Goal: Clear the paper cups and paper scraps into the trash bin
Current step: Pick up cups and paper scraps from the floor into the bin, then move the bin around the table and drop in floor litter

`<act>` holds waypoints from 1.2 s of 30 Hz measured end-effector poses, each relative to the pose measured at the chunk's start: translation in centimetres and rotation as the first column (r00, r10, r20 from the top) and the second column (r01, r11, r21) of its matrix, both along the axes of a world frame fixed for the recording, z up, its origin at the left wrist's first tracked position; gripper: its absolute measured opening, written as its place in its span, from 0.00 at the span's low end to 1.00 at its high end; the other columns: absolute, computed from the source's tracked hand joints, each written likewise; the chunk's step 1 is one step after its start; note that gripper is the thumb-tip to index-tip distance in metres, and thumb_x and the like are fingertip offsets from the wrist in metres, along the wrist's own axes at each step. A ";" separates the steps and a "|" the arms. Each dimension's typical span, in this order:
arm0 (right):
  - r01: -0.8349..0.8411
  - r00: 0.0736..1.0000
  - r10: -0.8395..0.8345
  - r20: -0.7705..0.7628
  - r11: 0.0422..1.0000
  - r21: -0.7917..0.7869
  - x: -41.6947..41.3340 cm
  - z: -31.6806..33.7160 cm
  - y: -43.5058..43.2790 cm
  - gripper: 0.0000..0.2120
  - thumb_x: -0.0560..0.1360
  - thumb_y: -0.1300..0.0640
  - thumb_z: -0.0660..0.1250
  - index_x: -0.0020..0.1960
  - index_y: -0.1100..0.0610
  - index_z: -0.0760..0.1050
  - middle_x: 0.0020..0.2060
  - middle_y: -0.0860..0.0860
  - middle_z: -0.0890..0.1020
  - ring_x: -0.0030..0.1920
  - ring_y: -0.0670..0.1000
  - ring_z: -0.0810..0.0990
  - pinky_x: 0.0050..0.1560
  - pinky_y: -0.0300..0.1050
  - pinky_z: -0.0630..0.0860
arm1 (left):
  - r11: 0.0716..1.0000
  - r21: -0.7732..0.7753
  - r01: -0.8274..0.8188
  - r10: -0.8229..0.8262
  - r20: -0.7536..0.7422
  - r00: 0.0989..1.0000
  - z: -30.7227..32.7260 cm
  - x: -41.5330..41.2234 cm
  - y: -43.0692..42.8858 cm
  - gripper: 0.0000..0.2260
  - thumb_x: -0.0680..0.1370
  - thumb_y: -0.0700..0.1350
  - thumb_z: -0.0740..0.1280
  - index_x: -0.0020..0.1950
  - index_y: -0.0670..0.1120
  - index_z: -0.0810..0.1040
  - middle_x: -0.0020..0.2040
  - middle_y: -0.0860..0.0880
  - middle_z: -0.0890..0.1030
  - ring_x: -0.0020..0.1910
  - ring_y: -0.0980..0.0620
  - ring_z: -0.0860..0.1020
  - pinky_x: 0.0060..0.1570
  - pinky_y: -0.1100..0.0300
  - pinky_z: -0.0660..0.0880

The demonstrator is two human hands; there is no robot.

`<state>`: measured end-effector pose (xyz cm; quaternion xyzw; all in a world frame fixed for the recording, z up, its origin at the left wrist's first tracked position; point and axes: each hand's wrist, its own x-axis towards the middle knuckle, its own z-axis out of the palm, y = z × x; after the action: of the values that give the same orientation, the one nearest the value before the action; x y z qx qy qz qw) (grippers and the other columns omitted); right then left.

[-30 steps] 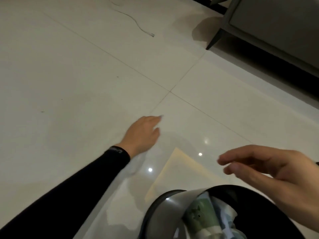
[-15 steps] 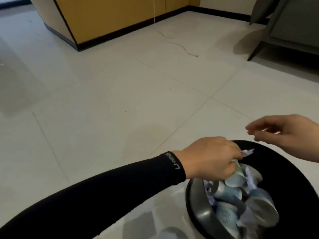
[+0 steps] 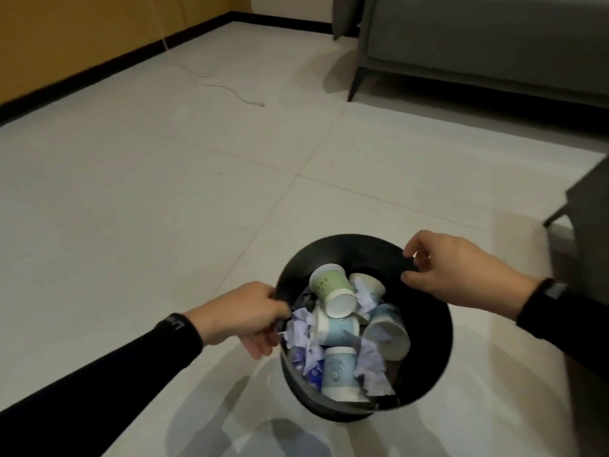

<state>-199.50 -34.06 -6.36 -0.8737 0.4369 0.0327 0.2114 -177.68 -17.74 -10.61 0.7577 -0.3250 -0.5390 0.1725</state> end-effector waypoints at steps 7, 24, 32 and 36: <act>0.317 0.948 -0.271 -0.165 0.825 0.467 -3.8 -1.4 0.1 0.16 0.70 0.50 0.69 0.51 0.59 0.70 0.38 0.52 0.78 0.29 0.49 0.80 0.24 0.42 0.78 | 0.986 -0.013 -0.164 0.164 0.002 0.987 0.7 0.2 -0.9 0.08 0.72 0.31 0.60 0.37 0.36 0.78 0.28 0.39 0.83 0.27 0.43 0.82 0.25 0.58 0.78; 0.565 0.203 -0.971 -0.127 0.010 0.825 -22.0 26.6 12.2 0.13 0.73 0.67 0.57 0.39 0.52 0.72 0.28 0.54 0.78 0.20 0.49 0.76 0.24 0.43 0.79 | 0.993 0.059 0.102 -0.096 -0.092 0.991 31.1 -18.3 -4.5 0.09 0.72 0.34 0.61 0.42 0.45 0.77 0.28 0.48 0.84 0.28 0.49 0.83 0.27 0.60 0.79; 0.467 -0.026 -0.973 -0.229 -0.215 0.858 -38.5 30.7 22.9 0.13 0.69 0.72 0.56 0.38 0.58 0.75 0.21 0.51 0.79 0.21 0.52 0.78 0.28 0.45 0.80 | 0.901 0.249 0.355 -0.337 -0.111 0.935 34.1 -35.4 -1.2 0.07 0.70 0.31 0.61 0.41 0.40 0.77 0.28 0.41 0.83 0.27 0.44 0.82 0.26 0.56 0.78; 0.455 -0.109 -0.959 -0.260 -0.281 0.845 -46.9 30.7 28.3 0.12 0.70 0.69 0.56 0.42 0.58 0.77 0.28 0.54 0.82 0.30 0.60 0.82 0.36 0.58 0.82 | 0.867 0.328 0.375 -0.371 -0.078 0.925 33.3 -44.8 3.0 0.08 0.70 0.31 0.60 0.41 0.41 0.76 0.25 0.42 0.82 0.24 0.43 0.81 0.23 0.58 0.76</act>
<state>-246.43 -5.73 24.31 -0.0769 0.7448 -0.2063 0.6299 -222.46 -14.73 22.71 0.6954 -0.3670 -0.6145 -0.0647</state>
